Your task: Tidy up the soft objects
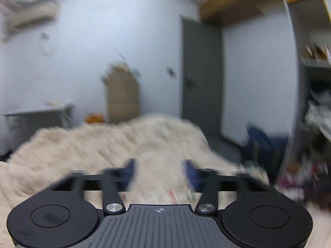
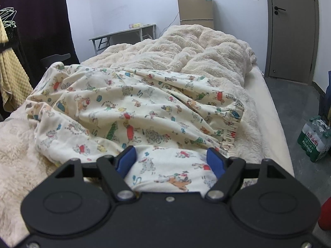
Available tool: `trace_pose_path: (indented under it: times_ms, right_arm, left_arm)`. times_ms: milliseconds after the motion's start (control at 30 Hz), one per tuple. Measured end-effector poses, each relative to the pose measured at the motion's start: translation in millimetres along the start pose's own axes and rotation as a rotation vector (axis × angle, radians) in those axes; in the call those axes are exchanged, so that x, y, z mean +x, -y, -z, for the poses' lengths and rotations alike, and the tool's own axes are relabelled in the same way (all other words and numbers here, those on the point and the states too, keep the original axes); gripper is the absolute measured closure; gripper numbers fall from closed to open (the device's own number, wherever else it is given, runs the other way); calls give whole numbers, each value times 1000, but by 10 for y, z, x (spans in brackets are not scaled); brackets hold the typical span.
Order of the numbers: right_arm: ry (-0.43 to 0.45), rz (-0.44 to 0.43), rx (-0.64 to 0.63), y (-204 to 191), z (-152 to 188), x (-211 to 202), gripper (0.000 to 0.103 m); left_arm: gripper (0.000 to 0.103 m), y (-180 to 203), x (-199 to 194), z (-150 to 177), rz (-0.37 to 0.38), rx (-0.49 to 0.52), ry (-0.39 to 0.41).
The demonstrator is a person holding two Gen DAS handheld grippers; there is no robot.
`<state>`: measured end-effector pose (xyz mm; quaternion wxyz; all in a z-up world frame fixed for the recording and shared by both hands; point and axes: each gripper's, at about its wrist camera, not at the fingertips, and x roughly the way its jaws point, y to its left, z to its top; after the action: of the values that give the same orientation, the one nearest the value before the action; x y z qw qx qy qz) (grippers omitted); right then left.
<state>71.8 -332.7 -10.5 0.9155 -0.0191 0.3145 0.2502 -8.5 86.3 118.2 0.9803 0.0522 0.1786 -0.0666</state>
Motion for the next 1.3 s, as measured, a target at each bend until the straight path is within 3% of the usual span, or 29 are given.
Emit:
trace_pose_path:
  times_ms: [100,167,233,367,433,467,533,633,700,767,800,833,867,900,1033,1167,1300]
  right_arm:
    - [-2,-4,5,14,-4,-8,29]
    - [-3,-4,0,9,-8,-24,29]
    - [1,-3,-7,-4,-28,-58,29]
    - [44,-45,-44,-100,-101,-211,29]
    - [66,-104,-56,-173,-152,-284,29]
    - [73,-137,-60,-211,-180,-312,29]
    - [81,-217,-72,-295,-250,-348,29]
    - [94,-311,-89,-445,-374,-362,26]
    - [89,-328,-125,-571,-437,-291,25]
    - [57,-304,-173,-695,-454,-150,27]
    - [40,-294,-193,-746,-457,-80,36]
    - [17,-296,-204,-766,-449,-9,70]
    - [-6,-304,-198,-758,-449,48,91]
    - [-16,-307,-170,-719,-459,78,100]
    - [110,-184,-12,-365,-542,-40,102]
    - [240,-69,174,28,-593,-221,102]
    - [275,-19,255,190,-543,-230,102]
  left_arm:
    - [37,175,417,272,-67,173,-167]
    - [38,219,585,375,-58,195,-228]
    - [38,221,619,436,70,145,-211]
    - [37,341,695,346,231,82,-173]
    - [40,519,902,293,321,106,-202]
    - [46,595,1000,271,340,117,-211]
    - [89,839,1258,137,364,156,-235]
    - [92,1183,1428,-196,339,211,-190]
    - [88,1304,1472,-355,325,194,-152]
    - [70,1386,1489,-498,331,146,-133]
    - [54,1396,1478,-518,340,128,-130]
    - [48,1396,1466,-500,335,126,-126]
    - [48,1395,1436,-478,326,132,-125]
    - [46,1371,1403,-410,299,153,-129]
    - [38,1194,1225,-153,175,201,-144]
    - [36,1115,1163,14,217,198,-205]
    - [35,1292,1312,137,253,261,-278]
